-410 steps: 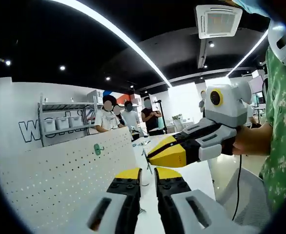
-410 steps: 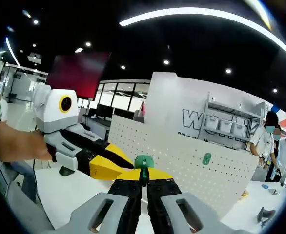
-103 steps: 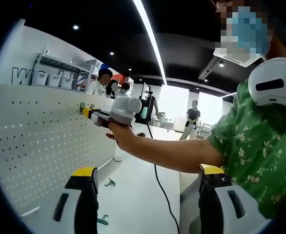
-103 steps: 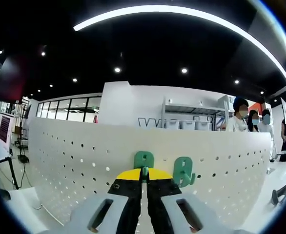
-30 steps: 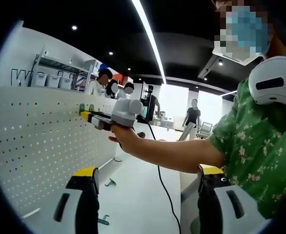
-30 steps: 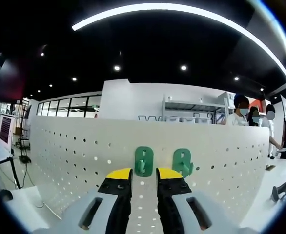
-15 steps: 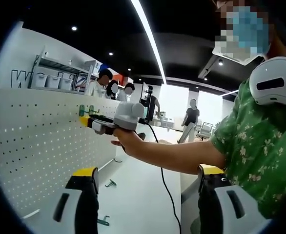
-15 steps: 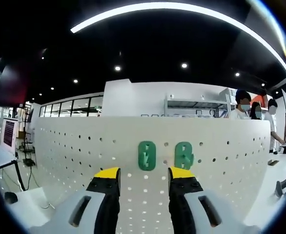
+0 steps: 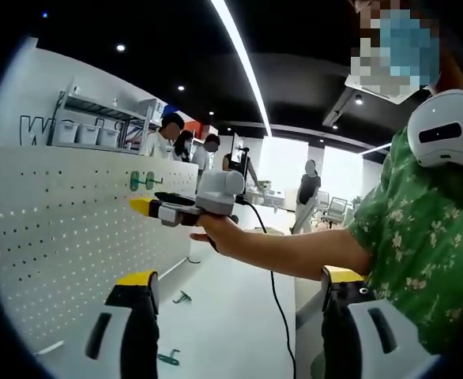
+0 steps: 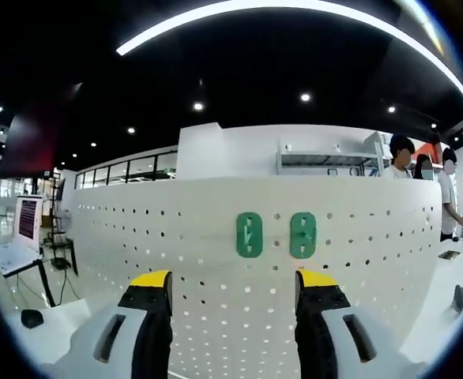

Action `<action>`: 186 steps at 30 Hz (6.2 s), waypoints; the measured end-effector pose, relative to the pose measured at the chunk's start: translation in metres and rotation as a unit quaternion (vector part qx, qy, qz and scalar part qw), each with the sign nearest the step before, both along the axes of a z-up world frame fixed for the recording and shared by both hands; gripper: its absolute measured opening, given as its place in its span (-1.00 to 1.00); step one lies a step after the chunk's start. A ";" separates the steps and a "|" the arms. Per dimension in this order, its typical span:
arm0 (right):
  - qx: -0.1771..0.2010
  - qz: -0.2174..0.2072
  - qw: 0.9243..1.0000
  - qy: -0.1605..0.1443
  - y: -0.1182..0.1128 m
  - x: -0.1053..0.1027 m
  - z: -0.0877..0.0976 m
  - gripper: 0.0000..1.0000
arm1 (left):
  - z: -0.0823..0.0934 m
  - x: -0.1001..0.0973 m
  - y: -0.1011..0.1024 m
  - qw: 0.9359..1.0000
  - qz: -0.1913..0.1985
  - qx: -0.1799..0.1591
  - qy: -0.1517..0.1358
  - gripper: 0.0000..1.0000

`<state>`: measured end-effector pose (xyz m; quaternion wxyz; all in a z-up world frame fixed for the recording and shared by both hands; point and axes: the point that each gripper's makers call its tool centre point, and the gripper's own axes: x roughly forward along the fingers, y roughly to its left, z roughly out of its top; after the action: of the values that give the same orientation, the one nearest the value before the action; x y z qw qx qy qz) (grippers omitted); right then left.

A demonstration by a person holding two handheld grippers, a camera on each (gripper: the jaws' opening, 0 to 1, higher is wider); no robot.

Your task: Insert the hook assembly into the mounting plate slot until the hook locks in place.

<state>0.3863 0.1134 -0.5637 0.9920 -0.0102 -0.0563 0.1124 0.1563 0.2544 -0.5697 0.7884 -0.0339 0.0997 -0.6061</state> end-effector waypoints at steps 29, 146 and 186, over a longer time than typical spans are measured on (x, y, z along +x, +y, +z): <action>-0.019 0.029 0.999 0.021 0.000 -0.078 -0.018 0.25 | 0.010 0.007 0.023 0.990 0.125 0.028 -0.064 0.80; -0.028 0.007 0.995 0.100 -0.034 -0.161 -0.096 0.11 | -0.275 0.104 -0.004 0.842 -0.233 0.465 -0.143 -0.68; -0.044 0.026 0.993 0.103 -0.023 -0.160 -0.098 0.08 | -0.279 0.073 0.012 0.855 -0.191 0.456 -0.155 -0.83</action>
<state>0.2268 0.0906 -0.6617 0.9879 -0.0404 0.0513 0.1409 0.2289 0.2662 -0.8488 0.5892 0.4436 0.2462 -0.6288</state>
